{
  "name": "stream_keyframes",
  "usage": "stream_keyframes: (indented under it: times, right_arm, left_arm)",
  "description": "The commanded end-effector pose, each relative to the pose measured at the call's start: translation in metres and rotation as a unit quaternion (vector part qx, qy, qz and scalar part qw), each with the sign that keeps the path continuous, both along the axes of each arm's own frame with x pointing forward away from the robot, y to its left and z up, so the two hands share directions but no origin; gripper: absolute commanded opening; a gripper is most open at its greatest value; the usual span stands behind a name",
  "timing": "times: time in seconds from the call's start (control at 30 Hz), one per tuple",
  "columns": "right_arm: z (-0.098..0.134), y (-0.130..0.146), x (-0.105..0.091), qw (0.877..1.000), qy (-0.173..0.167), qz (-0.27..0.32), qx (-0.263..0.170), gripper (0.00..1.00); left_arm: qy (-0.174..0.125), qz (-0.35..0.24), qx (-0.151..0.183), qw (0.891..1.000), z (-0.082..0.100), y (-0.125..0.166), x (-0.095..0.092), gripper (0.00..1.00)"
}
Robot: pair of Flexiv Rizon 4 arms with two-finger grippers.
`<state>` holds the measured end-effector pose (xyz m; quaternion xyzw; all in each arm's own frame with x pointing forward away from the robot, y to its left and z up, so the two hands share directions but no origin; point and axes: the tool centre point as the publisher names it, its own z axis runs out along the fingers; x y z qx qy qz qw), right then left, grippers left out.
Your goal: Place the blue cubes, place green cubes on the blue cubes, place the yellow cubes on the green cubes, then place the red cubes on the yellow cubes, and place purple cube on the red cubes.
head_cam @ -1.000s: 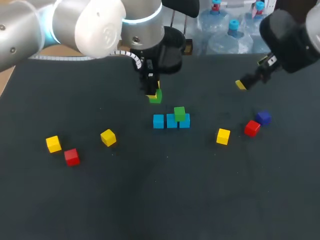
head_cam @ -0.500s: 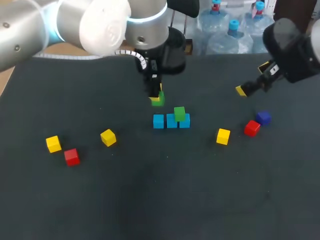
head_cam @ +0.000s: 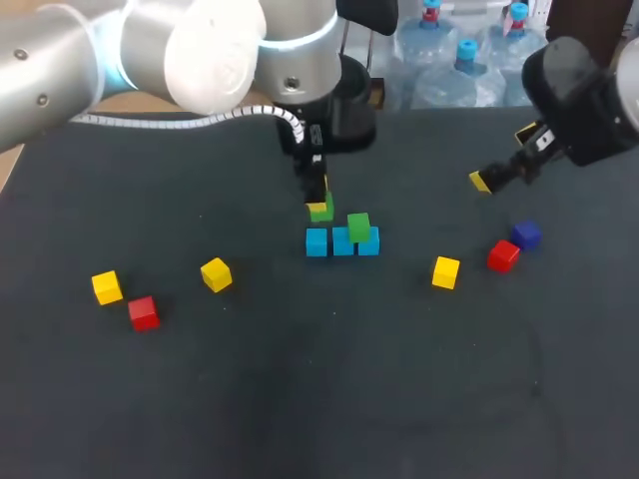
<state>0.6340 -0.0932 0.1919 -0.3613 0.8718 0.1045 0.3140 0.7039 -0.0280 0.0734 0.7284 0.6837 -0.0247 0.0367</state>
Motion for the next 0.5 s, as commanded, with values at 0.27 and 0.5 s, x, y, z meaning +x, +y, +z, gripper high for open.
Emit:
stream_keyframes:
  times: [0.27, 0.5]
  right_arm:
    - [-0.001, 0.0, -0.003, 1.0, -0.007, -0.006, -0.002, 1.0]
    - [-0.001, 0.0, -0.003, 1.0, -0.007, -0.006, -0.002, 1.0]
  left_arm:
    - [0.006, 0.001, 0.005, 1.0, -0.004, -0.004, -0.011, 0.0]
    - [0.014, 0.014, 0.006, 1.0, -0.011, -0.007, -0.015, 0.0]
